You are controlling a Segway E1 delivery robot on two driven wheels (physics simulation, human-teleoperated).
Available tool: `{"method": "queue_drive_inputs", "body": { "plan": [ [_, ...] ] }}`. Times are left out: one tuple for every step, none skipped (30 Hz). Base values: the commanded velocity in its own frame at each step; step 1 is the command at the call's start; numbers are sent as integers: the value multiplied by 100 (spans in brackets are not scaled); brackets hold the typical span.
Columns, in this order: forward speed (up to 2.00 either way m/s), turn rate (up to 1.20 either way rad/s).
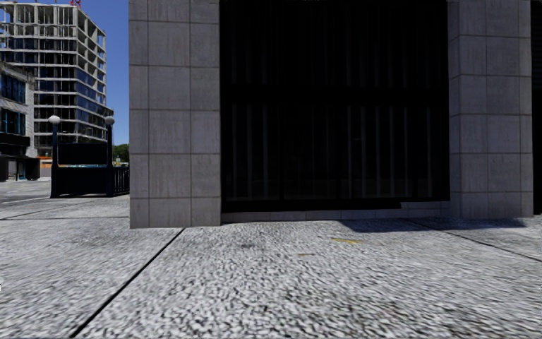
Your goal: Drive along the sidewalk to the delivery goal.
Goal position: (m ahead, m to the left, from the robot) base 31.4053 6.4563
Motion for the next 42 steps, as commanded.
{"method": "queue_drive_inputs", "body": {
  "plan": [
    [164, 52],
    [164, 55],
    [164, 57],
    [164, 57],
    [164, 58],
    [164, 58],
    [164, 58],
    [164, 58],
    [164, 59],
    [164, 61],
    [164, 63],
    [164, 63],
    [164, 65],
    [164, 67],
    [162, 69],
    [162, 69],
    [156, 70],
    [152, 70],
    [151, 70],
    [151, 70],
    [149, 70],
    [149, 70],
    [149, 70],
    [149, 70],
    [149, 70],
    [149, 70],
    [149, 70],
    [149, 70],
    [149, 70],
    [149, 70],
    [149, 70],
    [149, 70],
    [149, 70],
    [149, 70],
    [148, 70],
    [147, 70],
    [147, 70],
    [143, 70],
    [142, 70],
    [142, 70],
    [142, 70],
    [142, 70]
  ]
}}
